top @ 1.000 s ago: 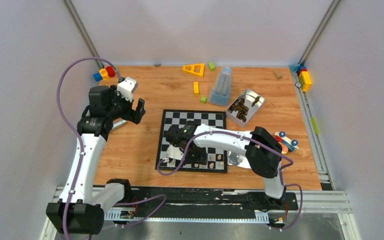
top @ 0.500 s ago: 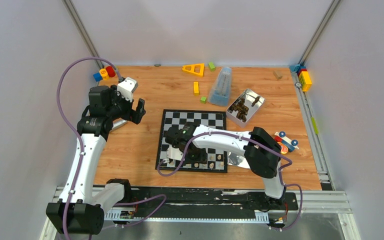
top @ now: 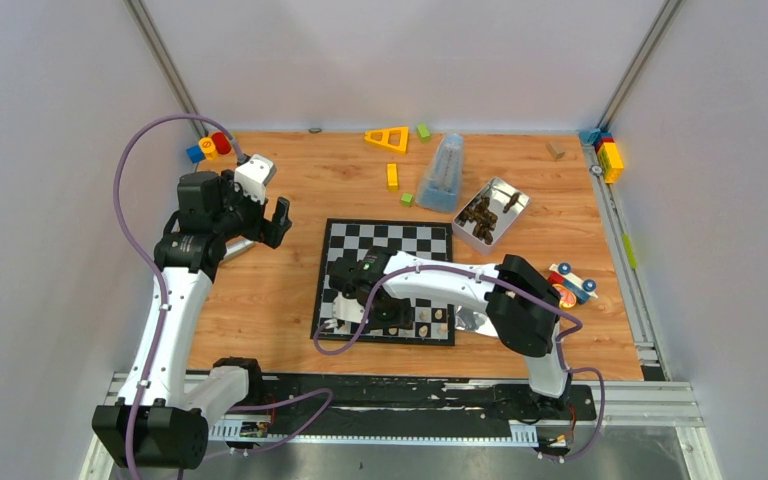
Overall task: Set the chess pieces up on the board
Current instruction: Place the chess piece on the chessboard.
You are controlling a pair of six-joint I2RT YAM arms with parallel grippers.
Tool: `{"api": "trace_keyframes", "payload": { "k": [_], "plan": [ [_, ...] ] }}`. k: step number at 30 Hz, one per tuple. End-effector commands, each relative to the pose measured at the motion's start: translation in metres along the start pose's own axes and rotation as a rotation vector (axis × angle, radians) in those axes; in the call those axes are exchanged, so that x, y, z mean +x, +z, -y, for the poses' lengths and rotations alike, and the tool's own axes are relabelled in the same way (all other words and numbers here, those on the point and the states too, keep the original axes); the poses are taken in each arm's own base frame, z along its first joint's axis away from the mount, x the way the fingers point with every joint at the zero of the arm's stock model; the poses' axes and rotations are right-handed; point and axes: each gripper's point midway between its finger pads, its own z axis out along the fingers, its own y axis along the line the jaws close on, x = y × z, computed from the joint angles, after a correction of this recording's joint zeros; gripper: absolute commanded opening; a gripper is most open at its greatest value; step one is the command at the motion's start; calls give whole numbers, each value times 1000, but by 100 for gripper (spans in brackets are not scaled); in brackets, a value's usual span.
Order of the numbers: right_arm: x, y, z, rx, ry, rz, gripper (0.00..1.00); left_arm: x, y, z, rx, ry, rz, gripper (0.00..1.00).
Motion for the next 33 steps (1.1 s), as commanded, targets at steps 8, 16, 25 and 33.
{"api": "trace_keyframes", "payload": {
  "k": [8, 16, 25, 33],
  "plan": [
    [-8, -6, 3, 35, 21, 37, 30, -7, -2, 1, 8, 4, 35, 100],
    [-18, -50, 5, 21, 69, 220, 51, -10, -2, 1, 16, 6, 39, 100],
    [41, -116, 24, -78, 337, 546, 52, -11, 1, 15, 112, 19, 39, 100],
    [160, -72, 40, -39, 709, 586, 51, -11, 3, 41, 267, 31, 64, 100]
  ]
}}
